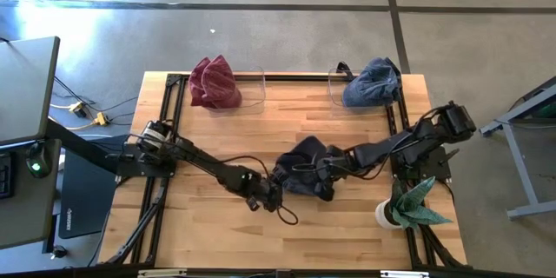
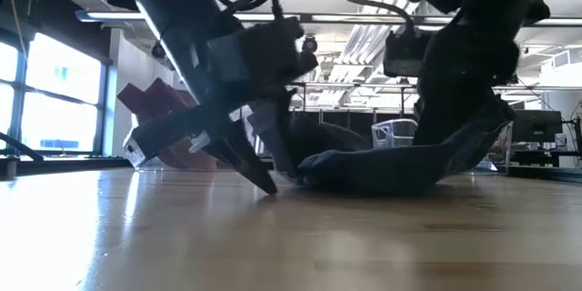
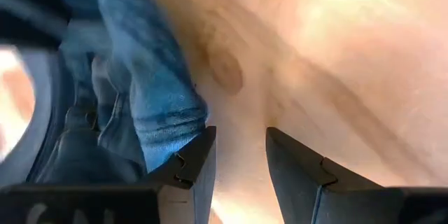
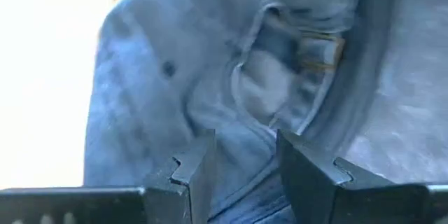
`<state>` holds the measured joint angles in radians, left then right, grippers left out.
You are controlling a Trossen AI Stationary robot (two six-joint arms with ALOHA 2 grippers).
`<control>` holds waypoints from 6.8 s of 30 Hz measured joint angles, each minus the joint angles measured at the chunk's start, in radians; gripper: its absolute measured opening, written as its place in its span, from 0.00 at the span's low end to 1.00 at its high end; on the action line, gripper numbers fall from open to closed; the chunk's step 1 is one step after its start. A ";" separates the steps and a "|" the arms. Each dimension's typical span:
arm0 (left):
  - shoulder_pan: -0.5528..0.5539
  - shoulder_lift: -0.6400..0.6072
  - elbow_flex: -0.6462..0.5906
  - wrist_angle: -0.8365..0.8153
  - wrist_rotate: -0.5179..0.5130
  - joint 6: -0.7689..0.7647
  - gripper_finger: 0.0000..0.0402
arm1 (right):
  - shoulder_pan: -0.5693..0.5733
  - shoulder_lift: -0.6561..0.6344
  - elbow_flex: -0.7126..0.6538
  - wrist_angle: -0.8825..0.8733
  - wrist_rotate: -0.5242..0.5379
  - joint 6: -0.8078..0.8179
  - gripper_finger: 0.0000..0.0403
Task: Pick & Place hat
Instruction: Put the blue cap into the right transparent bin
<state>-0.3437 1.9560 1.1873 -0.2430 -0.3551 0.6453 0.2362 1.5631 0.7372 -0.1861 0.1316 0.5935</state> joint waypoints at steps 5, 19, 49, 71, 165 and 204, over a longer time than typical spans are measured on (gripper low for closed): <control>-0.047 -0.028 0.021 -0.129 -0.200 -0.021 0.30 | 0.024 -0.024 0.000 -0.007 -0.035 0.006 0.36; -0.022 0.005 0.075 -0.140 -0.195 0.006 0.54 | 0.110 -0.160 0.000 -0.018 0.034 -0.019 0.36; 0.036 0.009 0.075 -0.055 0.048 -0.320 0.01 | 0.316 0.064 0.001 0.345 0.226 -0.536 0.49; -0.091 -0.088 0.064 -0.225 -0.385 -0.440 0.01 | 0.266 0.295 0.135 0.241 0.480 -0.688 0.19; 0.009 -0.066 0.091 -0.162 -0.246 -0.726 0.69 | 0.324 0.274 0.143 0.301 0.284 -0.651 0.38; -0.200 -0.349 -0.498 0.386 -0.413 -0.968 0.69 | -0.177 -0.839 -0.222 0.608 0.689 -0.826 0.00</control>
<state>-0.5438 1.6066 0.6892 0.1428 -0.7681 -0.3232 0.0595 0.7245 0.5148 0.4221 0.8209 -0.2324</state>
